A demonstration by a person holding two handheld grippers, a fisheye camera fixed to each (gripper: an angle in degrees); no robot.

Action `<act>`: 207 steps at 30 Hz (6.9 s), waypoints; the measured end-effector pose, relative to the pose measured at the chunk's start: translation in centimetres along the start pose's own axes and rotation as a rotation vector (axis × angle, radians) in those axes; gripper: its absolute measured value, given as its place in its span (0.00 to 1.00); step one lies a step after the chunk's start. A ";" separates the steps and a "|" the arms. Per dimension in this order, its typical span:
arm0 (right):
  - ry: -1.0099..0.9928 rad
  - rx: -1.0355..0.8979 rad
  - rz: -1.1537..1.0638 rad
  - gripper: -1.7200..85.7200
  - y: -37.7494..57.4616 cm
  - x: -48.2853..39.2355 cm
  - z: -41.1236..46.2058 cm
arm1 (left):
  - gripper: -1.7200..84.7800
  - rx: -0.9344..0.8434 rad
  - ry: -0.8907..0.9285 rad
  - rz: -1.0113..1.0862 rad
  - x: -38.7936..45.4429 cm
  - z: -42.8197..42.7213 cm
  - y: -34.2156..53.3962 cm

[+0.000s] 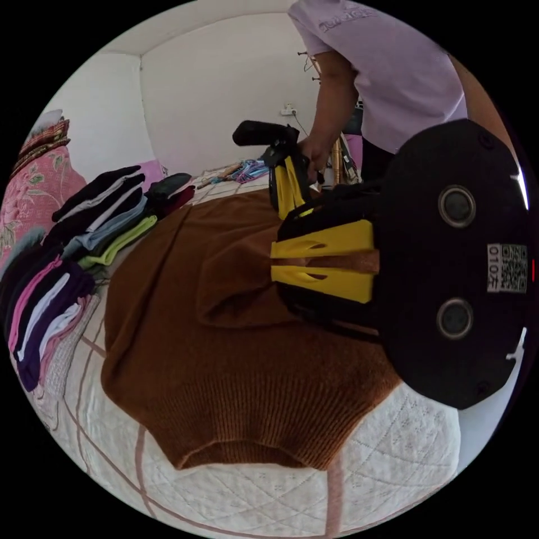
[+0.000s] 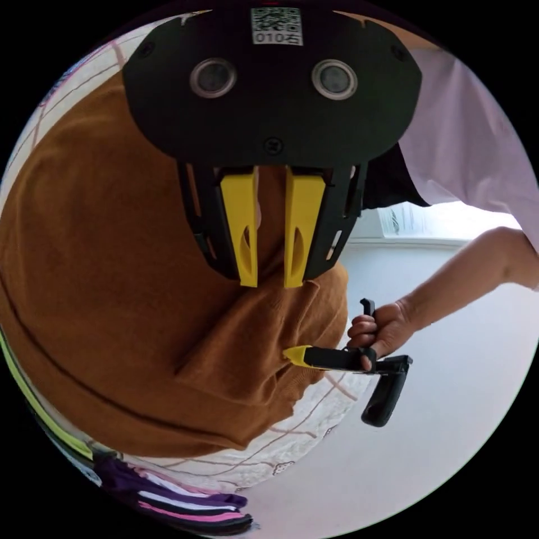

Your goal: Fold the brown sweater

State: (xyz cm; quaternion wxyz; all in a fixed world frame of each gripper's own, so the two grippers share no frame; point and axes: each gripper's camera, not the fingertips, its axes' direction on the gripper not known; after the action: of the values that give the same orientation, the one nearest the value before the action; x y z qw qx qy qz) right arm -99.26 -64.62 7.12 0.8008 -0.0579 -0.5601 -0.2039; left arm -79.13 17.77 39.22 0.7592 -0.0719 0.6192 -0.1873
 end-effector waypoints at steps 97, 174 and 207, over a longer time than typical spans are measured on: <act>-0.036 0.580 -0.075 0.07 21.0 -26.3 -47.4 | 0.02 -0.361 -0.277 1.235 65.9 41.3 -45.7; 0.147 0.520 -0.210 0.06 -2.5 -37.5 -34.1 | 0.02 -0.090 -0.540 0.234 4.9 8.8 -49.5; 0.025 0.292 -0.048 0.06 1.5 -29.3 -10.4 | 0.02 0.202 -0.162 0.160 9.2 -6.7 -24.7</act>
State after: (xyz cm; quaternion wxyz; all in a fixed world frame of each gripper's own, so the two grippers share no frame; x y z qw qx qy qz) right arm -98.04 -58.91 -23.50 0.8026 0.0754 -0.5749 -0.1402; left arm -88.88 -7.50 37.77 0.8226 0.0393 0.5376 -0.1810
